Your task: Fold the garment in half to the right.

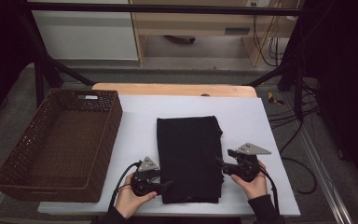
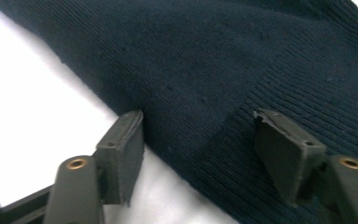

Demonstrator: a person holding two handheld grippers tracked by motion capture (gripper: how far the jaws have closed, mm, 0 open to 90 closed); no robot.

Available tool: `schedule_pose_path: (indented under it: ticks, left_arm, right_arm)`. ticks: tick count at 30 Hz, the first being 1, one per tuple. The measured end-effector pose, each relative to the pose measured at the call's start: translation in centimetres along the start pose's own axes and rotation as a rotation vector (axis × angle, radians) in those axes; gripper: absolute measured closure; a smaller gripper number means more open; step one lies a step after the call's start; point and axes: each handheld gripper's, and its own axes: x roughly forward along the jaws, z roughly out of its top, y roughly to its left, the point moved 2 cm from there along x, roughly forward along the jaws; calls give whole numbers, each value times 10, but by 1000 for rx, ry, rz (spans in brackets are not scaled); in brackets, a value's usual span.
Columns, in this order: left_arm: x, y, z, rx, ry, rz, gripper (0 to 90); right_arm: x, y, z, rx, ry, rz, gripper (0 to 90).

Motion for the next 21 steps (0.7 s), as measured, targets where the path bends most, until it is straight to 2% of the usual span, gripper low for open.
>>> schedule_pose_path:
  ticks: [2,5,6,12,16,19,21]
  left_arm:
    - [1,0,-1,-7,6,-1,394]
    - [1,-2,-1,9,14,13,437]
    - [1,-3,-1,26,25,21,454]
    - [0,-6,1,20,55,19,572]
    - [0,-7,1,9,60,10,638]
    - [0,-7,0,3,62,6,678]
    - [1,-8,1,4,64,4,696]
  right_arm:
    - [9,-7,8,9,-14,-7,411]
    - [25,-20,20,9,-32,-11,451]
    - [32,-24,24,4,-37,-18,470]
    - [61,-37,43,-25,-17,-48,537]
    - [80,-46,52,-19,-7,-51,562]
    - [93,-53,55,-14,26,-63,579]
    - [98,-57,57,2,36,-57,636]
